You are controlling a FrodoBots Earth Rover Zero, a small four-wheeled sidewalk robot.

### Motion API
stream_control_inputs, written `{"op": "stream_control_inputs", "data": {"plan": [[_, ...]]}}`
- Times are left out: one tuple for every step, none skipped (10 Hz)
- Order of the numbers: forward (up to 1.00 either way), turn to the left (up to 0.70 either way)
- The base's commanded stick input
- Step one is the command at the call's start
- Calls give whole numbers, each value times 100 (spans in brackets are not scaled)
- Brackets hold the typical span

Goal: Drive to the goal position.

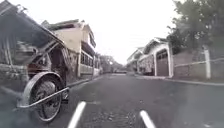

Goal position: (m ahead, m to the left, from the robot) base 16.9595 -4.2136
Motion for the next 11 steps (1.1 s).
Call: {"op": "stream_control_inputs", "data": {"plan": [[70,0],[70,0],[70,0],[70,0],[70,0],[70,0],[70,0],[70,0],[70,0],[70,0],[70,-1]]}}
